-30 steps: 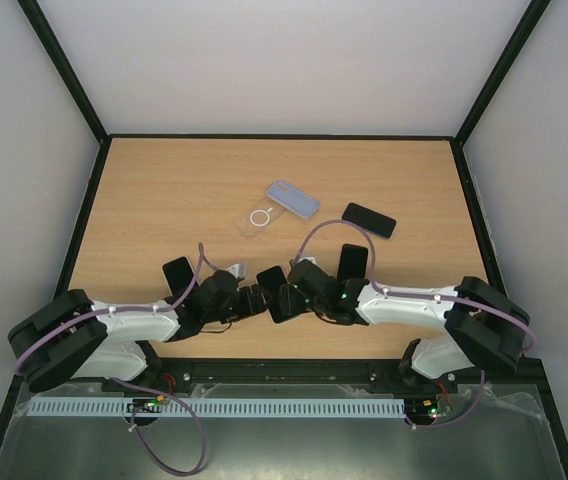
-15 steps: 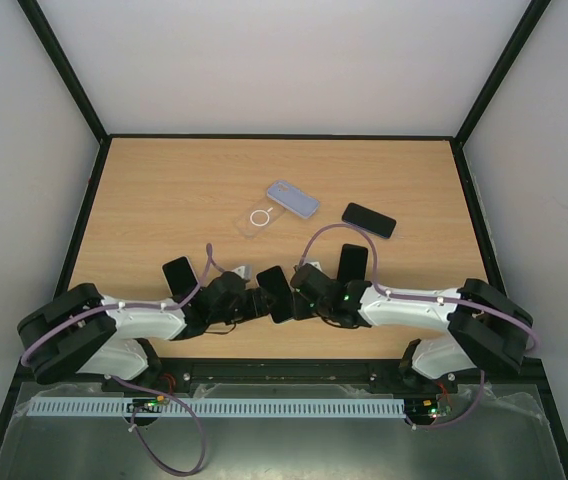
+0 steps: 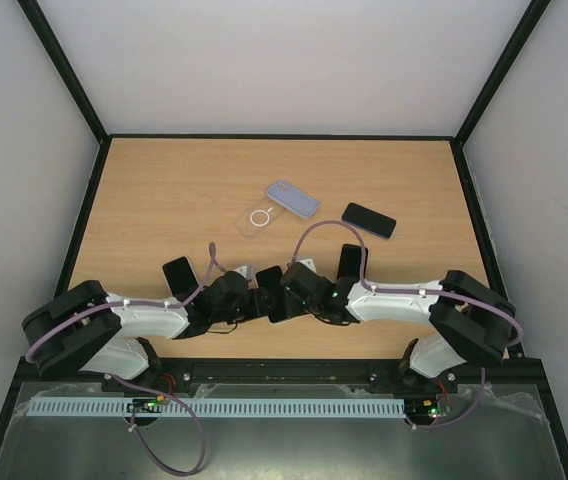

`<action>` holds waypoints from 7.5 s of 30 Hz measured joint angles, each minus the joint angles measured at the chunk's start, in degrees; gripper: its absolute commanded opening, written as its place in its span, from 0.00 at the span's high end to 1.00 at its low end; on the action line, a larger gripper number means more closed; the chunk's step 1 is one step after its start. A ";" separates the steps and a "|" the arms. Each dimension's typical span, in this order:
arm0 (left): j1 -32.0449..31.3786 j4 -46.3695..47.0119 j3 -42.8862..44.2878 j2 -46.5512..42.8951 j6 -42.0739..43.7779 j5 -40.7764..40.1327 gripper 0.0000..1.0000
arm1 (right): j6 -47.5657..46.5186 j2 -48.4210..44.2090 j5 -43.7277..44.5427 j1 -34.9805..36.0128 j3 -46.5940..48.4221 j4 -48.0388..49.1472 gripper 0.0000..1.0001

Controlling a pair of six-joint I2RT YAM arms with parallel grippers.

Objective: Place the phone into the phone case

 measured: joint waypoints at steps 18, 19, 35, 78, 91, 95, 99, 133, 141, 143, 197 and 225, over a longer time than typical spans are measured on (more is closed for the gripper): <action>-0.04 -6.05 2.54 0.11 2.54 -2.21 0.51 | -1.42 6.38 8.07 3.28 8.13 -7.28 0.93; -0.04 -6.14 2.56 0.11 2.58 -2.25 0.51 | -1.44 6.05 7.48 3.50 8.28 -8.59 0.93; -0.04 -6.43 2.78 0.24 3.48 -2.27 0.49 | -3.48 6.99 1.57 4.02 13.20 -20.87 0.97; 2.51 -6.29 2.38 0.00 6.08 -0.87 0.52 | -11.56 9.66 -13.29 -5.90 22.01 -33.24 0.87; 2.62 -5.75 2.38 0.39 6.21 -0.68 0.53 | -12.15 12.44 -15.82 -6.29 20.76 -30.93 0.98; 2.75 -5.70 2.38 0.44 6.36 -0.68 0.53 | -12.70 13.22 -16.57 -6.47 20.68 -30.77 0.98; 3.02 -5.73 2.38 0.44 6.36 -0.68 0.53 | -12.90 14.08 -16.68 -6.49 20.04 -30.51 0.98; 16.74 -15.67 11.52 3.56 14.62 3.13 0.51 | -21.64 19.28 -10.69 -14.36 38.49 -35.69 0.79; 16.79 -16.28 13.66 7.89 16.24 5.07 0.53 | -24.98 25.68 -12.61 -17.14 42.60 -35.98 0.81; 16.79 -16.00 14.01 8.48 16.52 5.46 0.56 | -25.59 26.62 -13.46 -17.20 43.10 -35.95 0.83; 11.91 -24.72 16.50 6.32 18.67 -7.30 0.29 | -18.23 14.75 -13.44 -12.96 20.96 -22.27 0.77; -0.63 -33.97 16.52 1.40 13.09 -13.29 0.00 | -2.93 -4.39 -10.51 -5.46 -2.91 1.03 0.63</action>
